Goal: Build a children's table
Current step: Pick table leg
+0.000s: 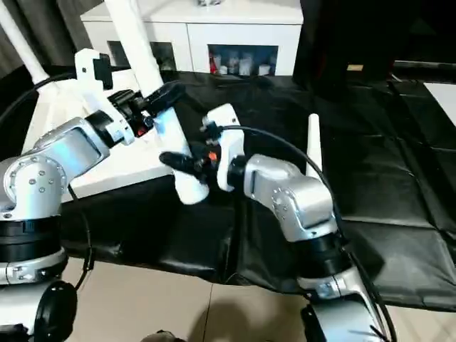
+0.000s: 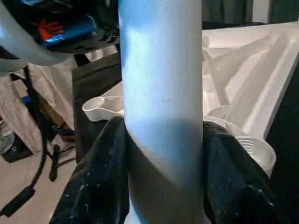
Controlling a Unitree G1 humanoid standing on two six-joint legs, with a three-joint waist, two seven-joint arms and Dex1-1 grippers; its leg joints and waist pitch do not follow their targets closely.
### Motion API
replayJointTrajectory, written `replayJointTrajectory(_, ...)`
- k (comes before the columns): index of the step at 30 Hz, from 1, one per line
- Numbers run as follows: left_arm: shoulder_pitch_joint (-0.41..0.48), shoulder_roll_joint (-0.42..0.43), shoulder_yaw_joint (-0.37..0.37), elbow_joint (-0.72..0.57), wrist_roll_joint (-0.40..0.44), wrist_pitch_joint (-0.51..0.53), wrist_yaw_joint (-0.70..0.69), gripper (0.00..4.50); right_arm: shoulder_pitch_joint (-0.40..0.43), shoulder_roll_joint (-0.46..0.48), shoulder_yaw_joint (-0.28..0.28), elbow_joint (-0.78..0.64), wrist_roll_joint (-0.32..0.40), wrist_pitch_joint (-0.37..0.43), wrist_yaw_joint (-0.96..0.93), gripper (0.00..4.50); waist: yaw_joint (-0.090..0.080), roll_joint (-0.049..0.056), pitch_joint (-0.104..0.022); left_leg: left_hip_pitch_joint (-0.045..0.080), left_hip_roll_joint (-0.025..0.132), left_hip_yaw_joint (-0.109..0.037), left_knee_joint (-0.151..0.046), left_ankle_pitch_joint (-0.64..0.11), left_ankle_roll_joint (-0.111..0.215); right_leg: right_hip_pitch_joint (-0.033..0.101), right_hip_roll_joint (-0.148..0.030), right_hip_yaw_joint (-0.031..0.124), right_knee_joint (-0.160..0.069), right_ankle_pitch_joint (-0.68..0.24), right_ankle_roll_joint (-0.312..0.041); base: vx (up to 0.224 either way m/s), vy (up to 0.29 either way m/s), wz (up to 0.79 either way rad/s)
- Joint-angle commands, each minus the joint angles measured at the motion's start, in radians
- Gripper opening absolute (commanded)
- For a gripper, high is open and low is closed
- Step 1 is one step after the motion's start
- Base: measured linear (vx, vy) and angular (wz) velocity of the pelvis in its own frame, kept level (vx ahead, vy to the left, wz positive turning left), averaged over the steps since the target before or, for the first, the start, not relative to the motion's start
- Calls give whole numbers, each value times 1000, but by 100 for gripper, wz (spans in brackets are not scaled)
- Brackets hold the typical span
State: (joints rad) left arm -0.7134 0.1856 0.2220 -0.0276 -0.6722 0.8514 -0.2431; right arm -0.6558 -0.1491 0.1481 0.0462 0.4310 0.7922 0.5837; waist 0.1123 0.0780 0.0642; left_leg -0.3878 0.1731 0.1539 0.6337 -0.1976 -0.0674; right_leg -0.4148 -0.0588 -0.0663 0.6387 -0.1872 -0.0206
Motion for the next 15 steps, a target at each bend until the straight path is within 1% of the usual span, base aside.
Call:
replayJointTrajectory(1,10,5,24,-20,0,15,23,284,-22,4,6,-10,-9,-24,-5,186,1,-6,-85,4,36,-15,-69,-84,4,65,-74,50,-75,-153,-166,0,0,0)
replayJointTrajectory(2,11,4,25,-22,-3,16,25,284,-23,4,7,-11,-10,-25,-5,186,1,-6,-85,4,37,-15,-69,-83,4,65,-73,50,-74,-149,-164,0,0,0)
replayJointTrajectory(4,13,1,26,-27,-5,20,28,261,-23,4,11,-9,-13,-28,-4,186,1,-5,-85,4,37,-16,-69,-81,5,65,-73,49,-73,-146,-163,0,0,0)
replayJointTrajectory(5,13,-1,29,-30,-14,22,24,251,-24,4,12,-7,-16,-30,-6,186,1,-7,-85,5,37,-15,-69,-80,6,65,-74,50,-73,-142,-165,0,0,0)
replayJointTrajectory(6,13,-2,30,-32,-21,24,20,251,-24,4,13,-5,-17,-32,-7,186,1,-5,-85,5,38,-15,-68,-81,6,64,-74,50,-73,-143,-167,0,0,0)
replayJointTrajectory(9,11,1,30,-34,-39,31,8,217,-24,6,9,0,-27,-35,-10,186,1,-4,-84,5,36,-14,-69,-89,5,64,-73,50,-75,-154,-167,0,0,0)
replayJointTrajectory(10,11,2,29,-34,-40,31,7,217,-24,6,9,2,-29,-36,-9,186,1,-4,-84,5,36,-14,-69,-91,5,64,-74,50,-75,-157,-166,0,0,0)
replayJointTrajectory(15,0,15,30,-36,-59,43,-24,188,-33,5,9,12,-39,-48,-16,186,1,-3,-84,6,37,-16,-70,-94,1,63,-73,50,-75,-163,-158,0,0,0)
